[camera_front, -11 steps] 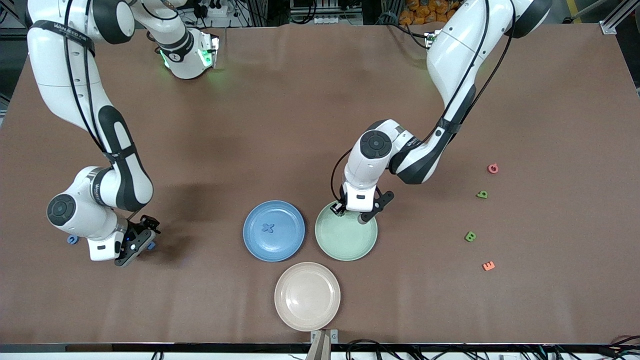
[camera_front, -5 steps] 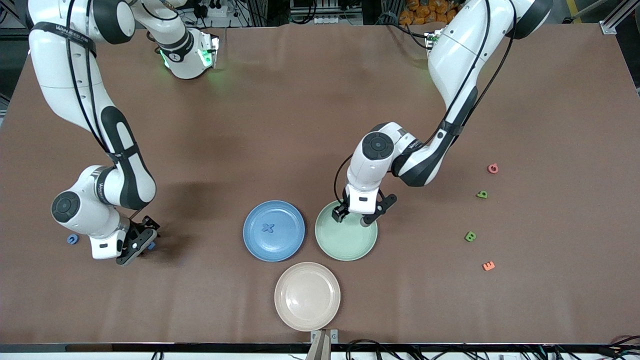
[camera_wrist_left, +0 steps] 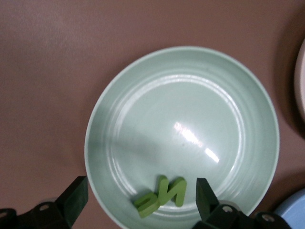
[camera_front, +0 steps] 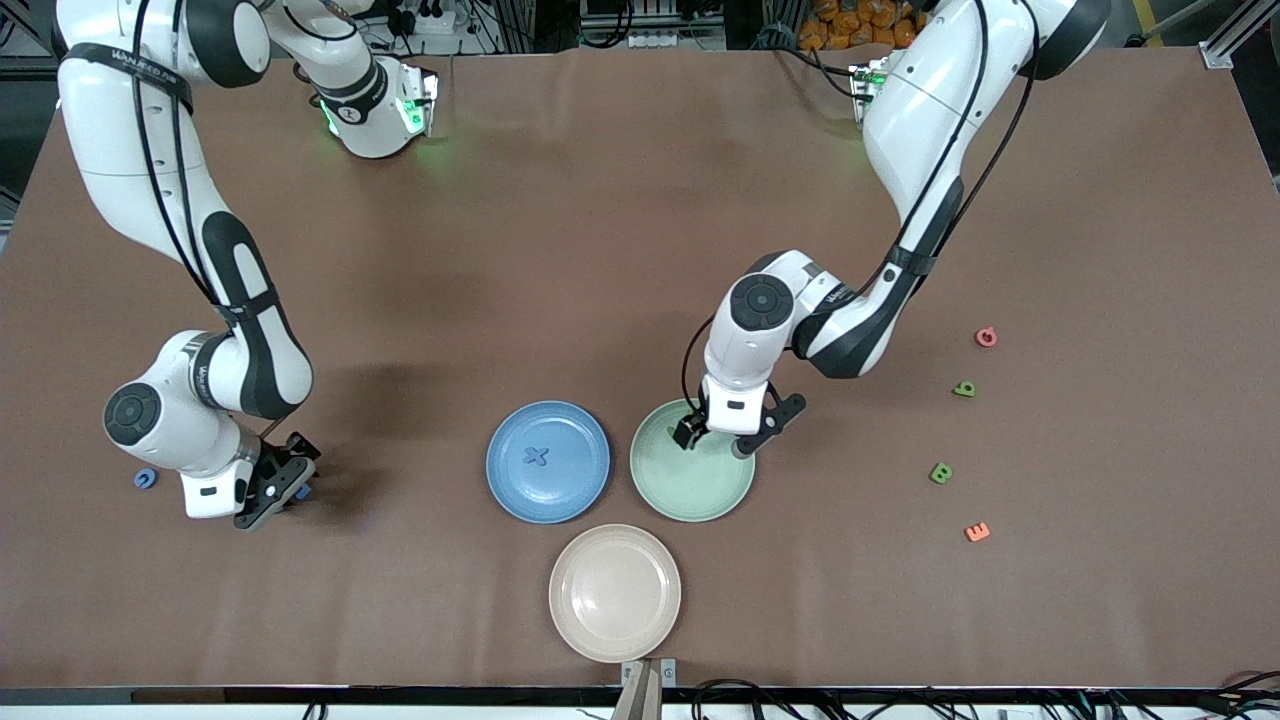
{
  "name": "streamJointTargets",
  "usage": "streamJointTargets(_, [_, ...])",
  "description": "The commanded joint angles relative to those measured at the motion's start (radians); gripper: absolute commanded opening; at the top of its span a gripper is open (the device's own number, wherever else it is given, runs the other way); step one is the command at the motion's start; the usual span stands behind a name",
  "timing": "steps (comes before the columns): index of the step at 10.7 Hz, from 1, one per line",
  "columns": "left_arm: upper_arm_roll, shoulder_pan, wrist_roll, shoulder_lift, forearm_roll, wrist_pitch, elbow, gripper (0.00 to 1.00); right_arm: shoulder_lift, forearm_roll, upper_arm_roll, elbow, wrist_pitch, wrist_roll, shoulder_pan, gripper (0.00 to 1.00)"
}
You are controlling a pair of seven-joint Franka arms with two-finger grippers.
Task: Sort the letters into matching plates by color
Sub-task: 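Carry the blue E to the blue plate while the left gripper reaches green q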
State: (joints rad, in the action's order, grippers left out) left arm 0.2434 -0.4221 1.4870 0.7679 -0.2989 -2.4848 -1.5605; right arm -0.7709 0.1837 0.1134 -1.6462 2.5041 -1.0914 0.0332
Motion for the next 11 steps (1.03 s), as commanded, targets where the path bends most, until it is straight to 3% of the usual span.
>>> streamJointTargets(1, [-0.006, 0.002, -0.023, -0.038, -0.081, 0.156, 0.000, 1.00, -0.002, 0.003, -0.001, -0.015, 0.016, -0.013, -0.003, 0.43])
streamJointTargets(5, [-0.012, 0.153, -0.140, -0.100, -0.086, 0.337, -0.004, 1.00, -0.002, 0.005, -0.001, -0.017, 0.013, -0.005, -0.001, 0.21])
streamJointTargets(8, [0.002, 0.236, -0.168, -0.160, -0.072, 0.365, -0.047, 1.00, 0.005, 0.013, -0.003, -0.015, 0.002, 0.016, 0.005, 0.20])
streamJointTargets(11, [0.002, 0.265, -0.243, -0.131, -0.072, 0.321, -0.046, 1.00, 0.028, 0.013, -0.006, -0.010, -0.027, 0.141, 0.040, 0.20])
